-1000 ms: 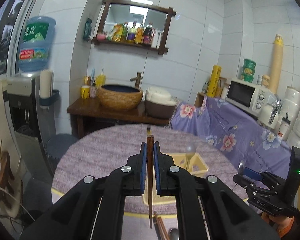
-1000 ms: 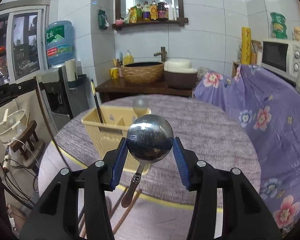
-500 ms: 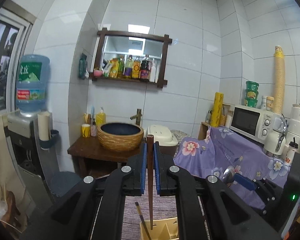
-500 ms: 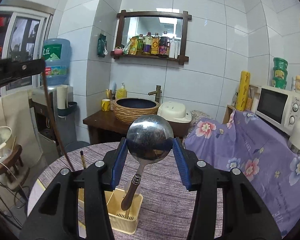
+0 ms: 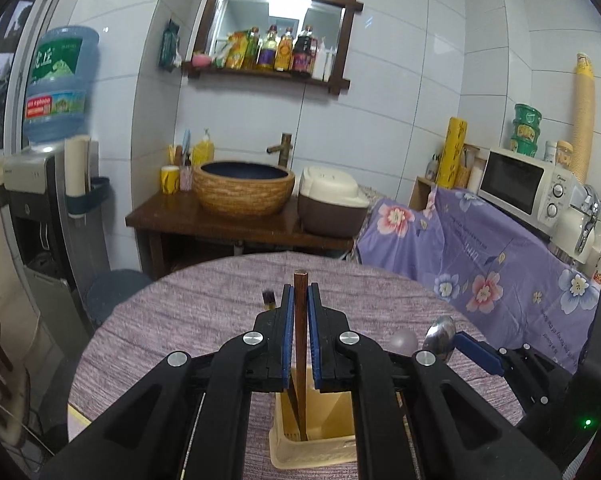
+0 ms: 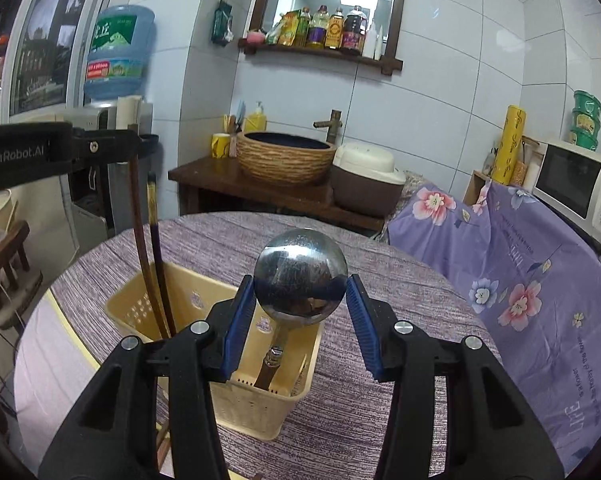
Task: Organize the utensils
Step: 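Carry the wooden chopstick and steel spoon over the holder with both tools, then open both tools to drop chopstick and spoon into the holder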
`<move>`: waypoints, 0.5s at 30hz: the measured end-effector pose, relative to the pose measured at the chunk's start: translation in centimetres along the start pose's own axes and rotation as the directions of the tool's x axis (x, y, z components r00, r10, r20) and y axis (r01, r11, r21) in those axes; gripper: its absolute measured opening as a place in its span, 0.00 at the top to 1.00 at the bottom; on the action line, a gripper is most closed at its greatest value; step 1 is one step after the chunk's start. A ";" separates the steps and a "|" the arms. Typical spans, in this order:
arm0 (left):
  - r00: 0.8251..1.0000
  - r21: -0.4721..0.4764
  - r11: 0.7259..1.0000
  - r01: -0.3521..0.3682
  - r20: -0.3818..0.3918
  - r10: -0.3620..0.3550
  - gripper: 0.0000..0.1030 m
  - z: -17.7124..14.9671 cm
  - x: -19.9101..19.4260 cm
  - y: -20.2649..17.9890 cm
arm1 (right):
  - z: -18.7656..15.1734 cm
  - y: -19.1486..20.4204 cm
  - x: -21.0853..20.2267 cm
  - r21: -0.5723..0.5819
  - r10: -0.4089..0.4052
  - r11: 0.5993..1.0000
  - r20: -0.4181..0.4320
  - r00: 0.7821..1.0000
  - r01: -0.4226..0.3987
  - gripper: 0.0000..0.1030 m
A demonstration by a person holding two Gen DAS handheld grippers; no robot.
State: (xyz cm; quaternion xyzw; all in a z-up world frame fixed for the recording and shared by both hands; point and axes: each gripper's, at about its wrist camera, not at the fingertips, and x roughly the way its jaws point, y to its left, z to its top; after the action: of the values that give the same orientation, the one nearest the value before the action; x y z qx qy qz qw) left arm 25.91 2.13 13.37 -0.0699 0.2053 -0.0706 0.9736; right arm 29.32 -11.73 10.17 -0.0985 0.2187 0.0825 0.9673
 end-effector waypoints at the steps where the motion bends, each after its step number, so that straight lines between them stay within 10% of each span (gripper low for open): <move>1: 1.000 -0.002 1.000 0.000 -0.012 -0.001 0.92 -0.2 0.4 0.1 | -0.2 0.0 0.3 -0.003 -0.001 1.000 -0.007 1.000 0.001 0.54; 15: 0.997 -0.061 0.998 0.031 -0.073 -0.036 0.89 -2.2 0.2 1.6 | -2.0 -0.4 -0.5 0.023 -0.010 1.000 -0.004 1.000 0.010 0.38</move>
State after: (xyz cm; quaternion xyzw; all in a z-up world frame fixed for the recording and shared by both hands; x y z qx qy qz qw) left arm 25.39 3.43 11.01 -0.0999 0.2422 -0.0833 0.9615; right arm 28.13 -12.65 8.71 -0.0887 0.2212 0.0749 0.9683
